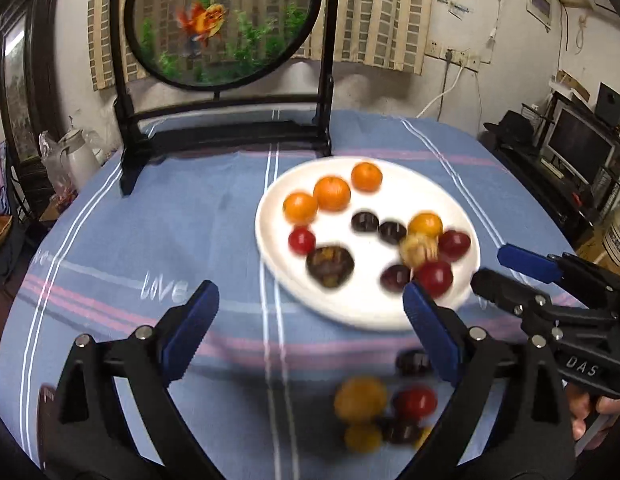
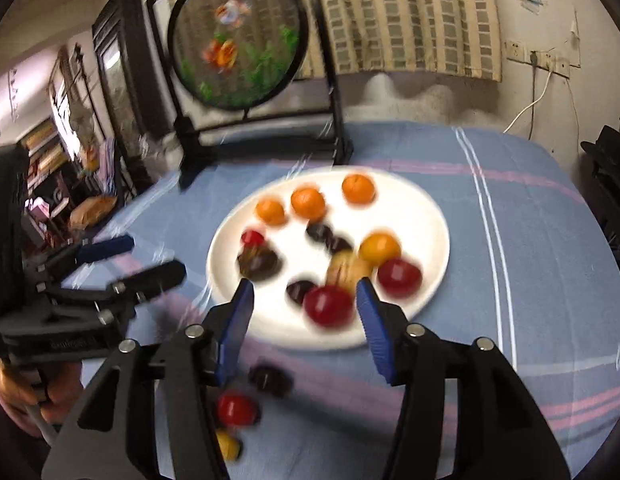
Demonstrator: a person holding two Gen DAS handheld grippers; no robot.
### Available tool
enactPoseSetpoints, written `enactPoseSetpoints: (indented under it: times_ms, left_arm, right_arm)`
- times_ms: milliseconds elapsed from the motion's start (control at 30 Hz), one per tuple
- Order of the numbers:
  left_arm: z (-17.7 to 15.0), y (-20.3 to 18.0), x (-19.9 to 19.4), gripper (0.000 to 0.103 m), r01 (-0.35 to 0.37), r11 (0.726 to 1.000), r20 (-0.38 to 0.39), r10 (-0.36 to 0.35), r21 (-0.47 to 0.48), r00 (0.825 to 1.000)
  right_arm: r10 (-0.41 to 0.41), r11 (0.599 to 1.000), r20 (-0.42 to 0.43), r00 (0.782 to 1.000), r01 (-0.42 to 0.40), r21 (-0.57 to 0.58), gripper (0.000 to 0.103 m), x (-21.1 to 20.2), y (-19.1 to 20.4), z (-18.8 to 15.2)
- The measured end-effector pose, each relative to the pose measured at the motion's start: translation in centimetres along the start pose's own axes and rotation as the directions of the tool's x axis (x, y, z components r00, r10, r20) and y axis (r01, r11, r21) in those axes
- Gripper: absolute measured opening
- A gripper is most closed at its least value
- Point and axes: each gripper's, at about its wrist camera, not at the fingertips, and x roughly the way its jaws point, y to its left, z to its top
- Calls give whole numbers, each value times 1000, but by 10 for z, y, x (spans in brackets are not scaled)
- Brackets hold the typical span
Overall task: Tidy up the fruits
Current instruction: 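Carry the dark plum and red tomato to the plate and release them, then grasp a yellow potato-like fruit with the right gripper while the left gripper grasps another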
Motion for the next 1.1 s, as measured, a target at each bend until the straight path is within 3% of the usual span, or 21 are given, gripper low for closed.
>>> enactPoseSetpoints:
  times_ms: [200, 500, 800, 900, 1033, 1100]
  left_arm:
    - [-43, 20, -12, 95, -25, 1000, -26, 25, 6, 999]
    - [-44, 46, -19, 95, -29, 993, -23, 27, -111, 999]
    - [-45, 43, -19, 95, -26, 995, -26, 23, -97, 999]
    - [-45, 42, -19, 95, -30, 995, -27, 27, -97, 999]
    - [-45, 42, -20, 95, -24, 996, -27, 21, -87, 999]
    - [-45, 40, -24, 95, 15, 999, -22, -16, -36, 1000]
  right_arm:
    - [20, 997, -117, 993, -28, -66, 55, -4, 27, -53]
    - [51, 981, -221, 974, -90, -169, 52, 6, 56, -79]
    - [42, 975, -259, 965, -96, -202, 36, 16, 64, -87]
    - [28, 972, -257, 966, -86, -217, 26, 17, 67, -89]
    - [49, 977, -237, 970, -96, -189, 25, 11, 63, -86]
    - [52, 983, -201, 978, -85, -163, 25, 2, 55, -81]
